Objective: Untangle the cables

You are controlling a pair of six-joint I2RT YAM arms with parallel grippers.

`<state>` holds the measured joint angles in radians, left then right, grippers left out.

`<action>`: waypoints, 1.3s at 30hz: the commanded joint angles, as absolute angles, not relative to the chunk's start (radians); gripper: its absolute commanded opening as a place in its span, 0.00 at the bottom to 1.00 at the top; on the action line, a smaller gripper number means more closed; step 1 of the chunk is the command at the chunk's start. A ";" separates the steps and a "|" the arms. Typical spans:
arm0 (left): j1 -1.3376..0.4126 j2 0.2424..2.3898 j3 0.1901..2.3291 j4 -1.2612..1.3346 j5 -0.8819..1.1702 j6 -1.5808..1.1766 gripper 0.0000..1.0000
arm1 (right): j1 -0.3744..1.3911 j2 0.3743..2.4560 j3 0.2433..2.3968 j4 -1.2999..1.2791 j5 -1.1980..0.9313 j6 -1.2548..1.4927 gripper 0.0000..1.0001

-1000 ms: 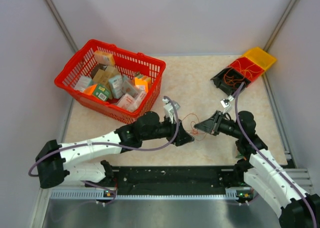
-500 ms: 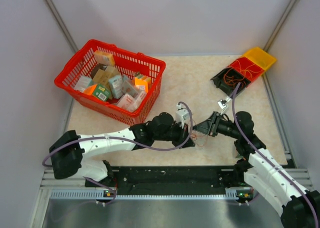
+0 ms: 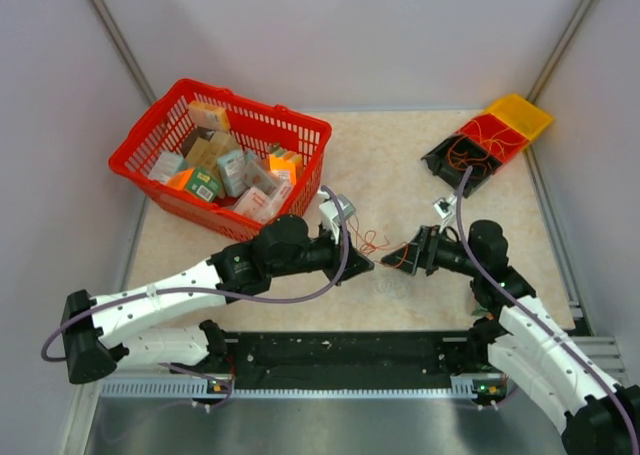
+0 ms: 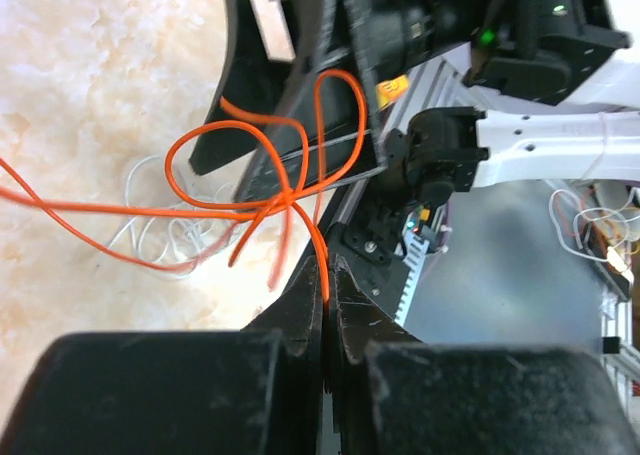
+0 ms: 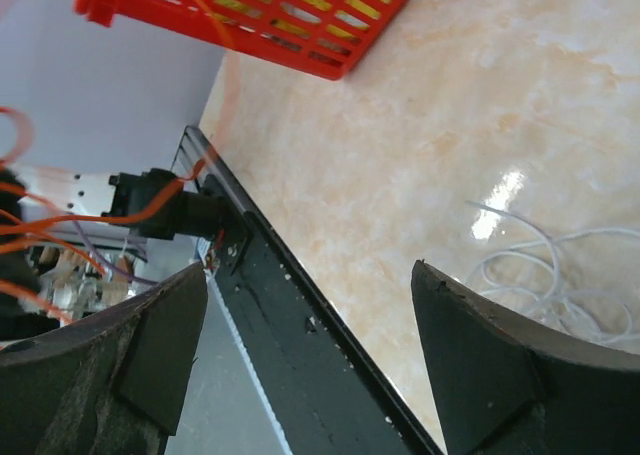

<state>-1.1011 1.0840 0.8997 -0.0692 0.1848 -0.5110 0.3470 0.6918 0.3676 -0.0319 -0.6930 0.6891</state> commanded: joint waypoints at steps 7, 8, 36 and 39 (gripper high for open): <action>-1.080 1.022 0.897 -0.138 0.214 -0.361 0.00 | 0.356 0.503 0.400 0.005 -0.790 0.586 0.88; -1.080 1.014 0.893 -0.134 0.245 -0.332 0.00 | 0.356 0.486 0.399 0.021 -0.811 0.584 0.89; -1.080 0.838 0.830 -0.251 0.200 -0.265 0.00 | 0.669 0.399 0.390 -0.086 -0.204 0.541 0.00; -1.080 0.770 0.808 -0.281 0.101 -0.276 0.00 | 0.669 0.377 0.385 -0.120 -0.157 0.540 0.00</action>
<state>-1.0805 0.8570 0.8326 -0.2474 0.2813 -0.2810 0.6590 0.4057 0.3679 -0.0257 -0.3374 0.5686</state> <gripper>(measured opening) 0.013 0.005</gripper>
